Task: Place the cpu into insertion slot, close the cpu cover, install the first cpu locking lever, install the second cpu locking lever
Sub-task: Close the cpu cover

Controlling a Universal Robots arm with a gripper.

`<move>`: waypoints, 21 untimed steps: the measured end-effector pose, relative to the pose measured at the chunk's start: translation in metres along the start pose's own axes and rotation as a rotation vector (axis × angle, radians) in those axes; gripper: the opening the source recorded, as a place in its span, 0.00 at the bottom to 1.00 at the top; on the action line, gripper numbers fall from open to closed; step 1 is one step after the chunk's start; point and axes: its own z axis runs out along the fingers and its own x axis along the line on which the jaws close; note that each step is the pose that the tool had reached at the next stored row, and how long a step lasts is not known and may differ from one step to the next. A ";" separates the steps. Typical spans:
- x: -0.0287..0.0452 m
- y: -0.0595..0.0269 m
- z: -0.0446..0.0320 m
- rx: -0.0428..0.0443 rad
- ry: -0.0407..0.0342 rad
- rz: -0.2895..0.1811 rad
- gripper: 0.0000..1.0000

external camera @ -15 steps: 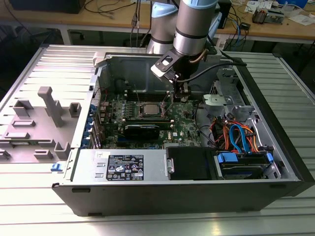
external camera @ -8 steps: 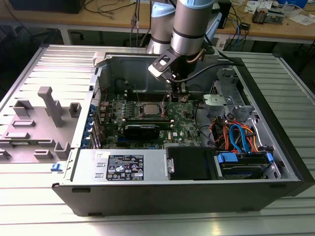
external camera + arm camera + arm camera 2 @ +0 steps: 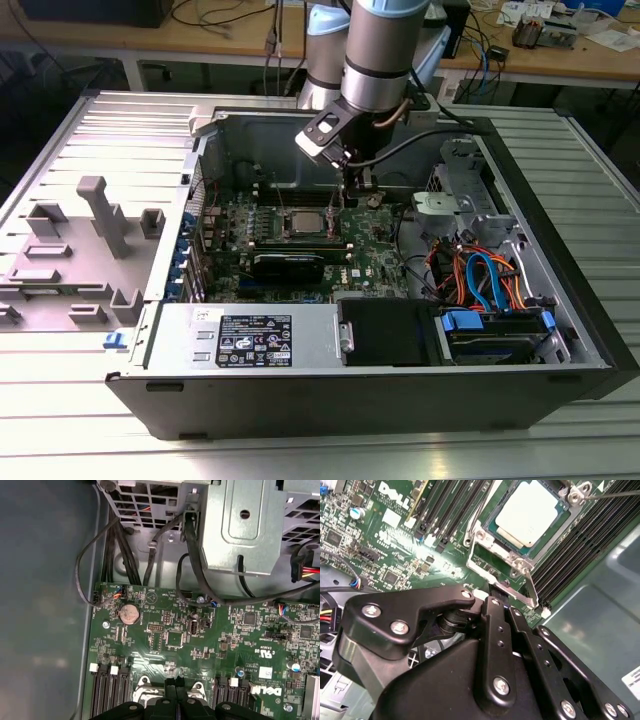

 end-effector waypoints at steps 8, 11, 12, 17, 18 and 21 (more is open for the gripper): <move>0.0012 -0.0109 0.0003 0.0000 0.0001 -0.001 0.11; 0.0015 -0.0139 0.0004 0.0000 0.0000 -0.001 0.11; 0.0016 -0.0145 0.0004 0.0000 0.0001 -0.001 0.11; 0.0022 -0.0200 0.0006 0.0000 0.0001 -0.001 0.11; 0.0023 -0.0211 0.0006 0.0000 0.0000 -0.001 0.11; 0.0028 -0.0254 0.0008 0.0000 0.0000 -0.001 0.11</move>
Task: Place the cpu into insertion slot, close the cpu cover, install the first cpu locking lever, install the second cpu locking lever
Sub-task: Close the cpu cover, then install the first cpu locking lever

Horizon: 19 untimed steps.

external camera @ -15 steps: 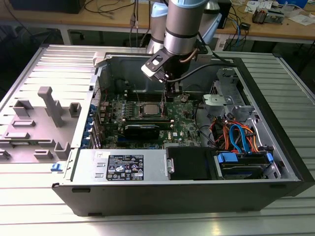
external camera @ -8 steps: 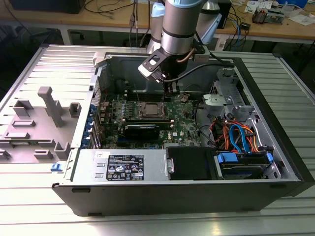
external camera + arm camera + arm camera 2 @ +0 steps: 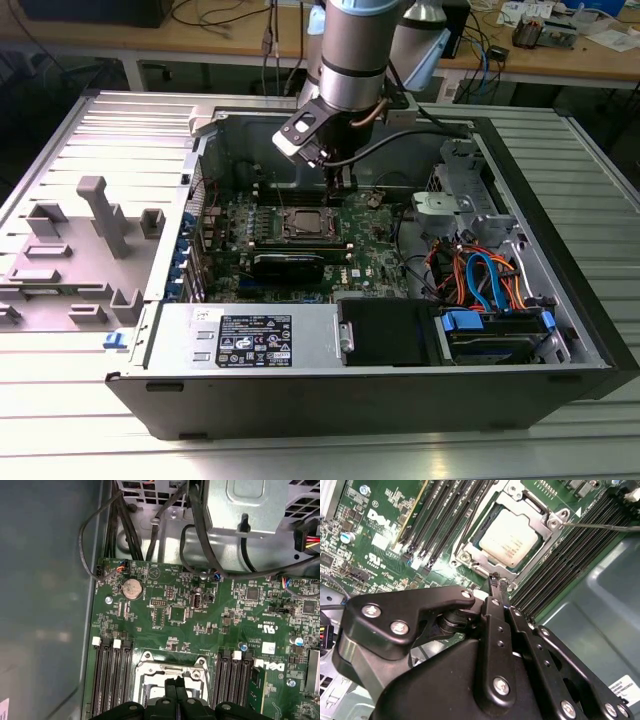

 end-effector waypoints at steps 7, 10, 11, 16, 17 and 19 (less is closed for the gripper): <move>0.0024 -0.0190 0.0010 0.0001 -0.0001 0.000 0.11; 0.0042 -0.0257 0.0014 0.0001 -0.0001 0.002 0.11; 0.0046 -0.0274 0.0015 0.0000 0.0000 0.002 0.11; 0.0061 -0.0311 0.0019 0.0000 0.0000 0.002 0.11; 0.0062 -0.0311 0.0024 0.0000 0.0000 0.002 0.11; 0.0062 -0.0310 0.0028 0.0000 0.0000 0.002 0.11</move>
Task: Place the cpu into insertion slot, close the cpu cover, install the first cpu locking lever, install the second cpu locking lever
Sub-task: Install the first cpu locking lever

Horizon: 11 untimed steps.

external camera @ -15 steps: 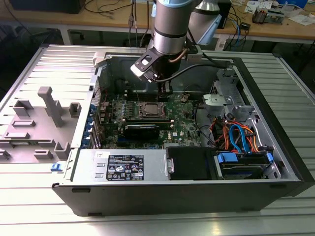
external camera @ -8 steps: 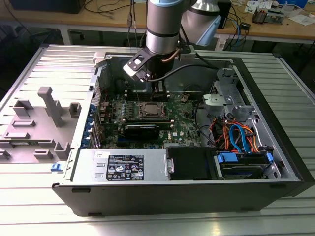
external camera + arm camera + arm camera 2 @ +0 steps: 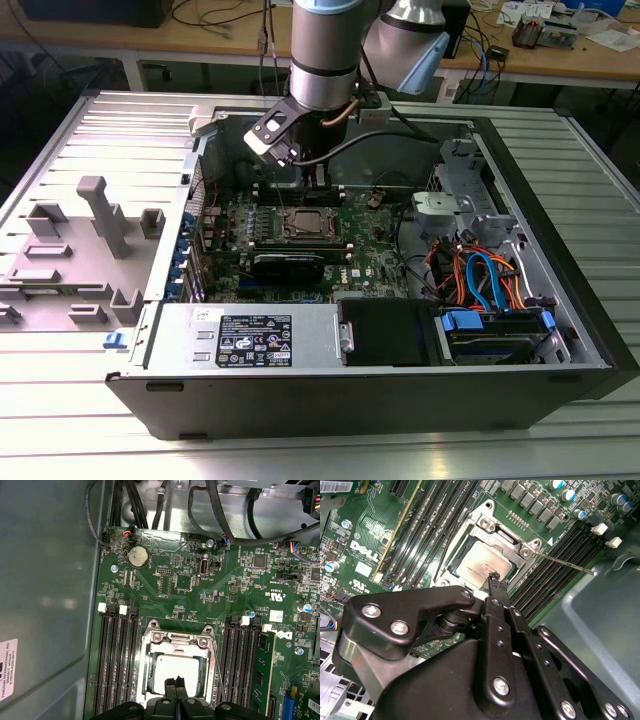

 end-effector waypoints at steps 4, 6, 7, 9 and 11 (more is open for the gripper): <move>0.0000 0.0000 0.0001 -0.0001 0.0000 0.000 0.11; 0.0000 0.0000 0.0001 0.0000 0.0000 0.000 0.11; 0.0000 0.0000 0.0001 0.0000 0.0000 0.000 0.11; 0.0000 0.0000 0.0001 0.0000 0.0001 0.000 0.11; 0.0000 0.0000 0.0001 0.0000 -0.0001 -0.007 0.11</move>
